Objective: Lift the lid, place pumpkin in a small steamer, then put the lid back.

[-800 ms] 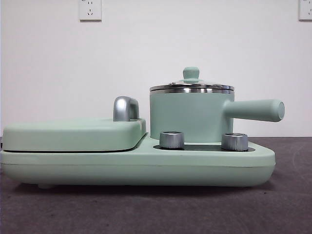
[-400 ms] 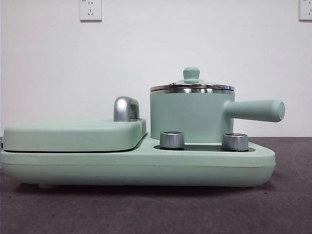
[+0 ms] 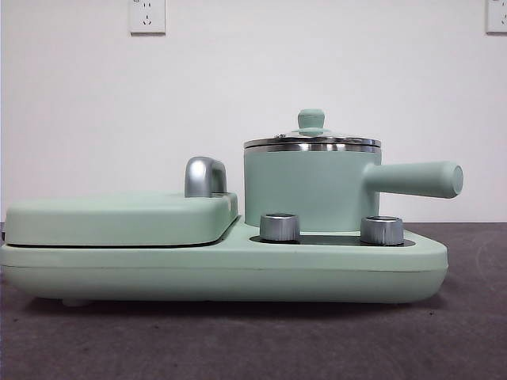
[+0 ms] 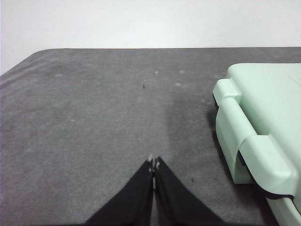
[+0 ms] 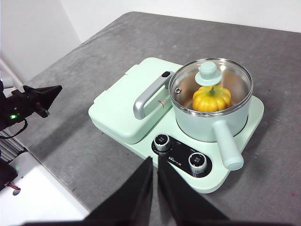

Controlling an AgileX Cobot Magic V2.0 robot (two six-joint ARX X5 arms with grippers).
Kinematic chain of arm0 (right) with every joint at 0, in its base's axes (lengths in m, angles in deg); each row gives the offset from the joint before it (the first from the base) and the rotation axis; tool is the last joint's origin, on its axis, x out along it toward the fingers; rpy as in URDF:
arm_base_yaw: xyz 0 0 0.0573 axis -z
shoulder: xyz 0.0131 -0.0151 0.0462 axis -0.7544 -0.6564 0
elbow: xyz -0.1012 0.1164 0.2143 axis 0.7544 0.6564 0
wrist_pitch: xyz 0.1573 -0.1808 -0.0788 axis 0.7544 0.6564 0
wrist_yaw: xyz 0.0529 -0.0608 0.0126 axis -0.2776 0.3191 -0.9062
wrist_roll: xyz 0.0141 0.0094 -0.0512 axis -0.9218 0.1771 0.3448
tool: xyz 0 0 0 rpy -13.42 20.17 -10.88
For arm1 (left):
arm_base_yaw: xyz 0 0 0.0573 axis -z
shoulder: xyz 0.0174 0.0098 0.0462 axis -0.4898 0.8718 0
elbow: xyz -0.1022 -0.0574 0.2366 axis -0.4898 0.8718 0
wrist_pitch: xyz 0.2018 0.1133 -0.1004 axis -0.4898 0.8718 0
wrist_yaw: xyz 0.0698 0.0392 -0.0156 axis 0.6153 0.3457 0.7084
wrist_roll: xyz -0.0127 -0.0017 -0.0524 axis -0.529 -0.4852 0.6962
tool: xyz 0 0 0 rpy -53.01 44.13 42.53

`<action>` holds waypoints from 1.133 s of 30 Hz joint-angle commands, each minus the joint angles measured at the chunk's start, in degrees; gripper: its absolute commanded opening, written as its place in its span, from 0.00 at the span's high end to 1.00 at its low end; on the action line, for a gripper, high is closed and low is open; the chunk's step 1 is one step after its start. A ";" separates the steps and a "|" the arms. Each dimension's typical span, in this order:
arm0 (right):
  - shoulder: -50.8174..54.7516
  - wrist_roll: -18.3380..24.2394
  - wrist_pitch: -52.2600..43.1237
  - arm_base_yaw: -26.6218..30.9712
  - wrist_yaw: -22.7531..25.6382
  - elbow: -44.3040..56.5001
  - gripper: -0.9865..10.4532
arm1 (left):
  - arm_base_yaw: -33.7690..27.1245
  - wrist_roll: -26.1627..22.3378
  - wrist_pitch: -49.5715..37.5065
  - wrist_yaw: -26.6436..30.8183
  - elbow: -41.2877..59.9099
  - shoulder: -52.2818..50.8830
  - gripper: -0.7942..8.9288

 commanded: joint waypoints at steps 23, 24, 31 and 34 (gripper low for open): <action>9.49 0.42 -25.35 12.70 -4.09 18.05 0.90 | -0.13 0.04 0.24 0.31 1.11 -0.04 0.91; 11.52 0.46 -29.81 15.28 -4.59 22.01 0.90 | -0.13 0.04 0.24 0.31 1.11 -0.04 0.91; 23.45 1.97 -44.85 29.44 1.53 45.72 0.90 | -0.13 0.02 0.24 0.31 1.11 -0.04 0.91; 26.71 1.92 -44.78 32.65 3.43 52.94 0.90 | -0.13 0.02 0.24 0.31 1.11 -0.04 0.91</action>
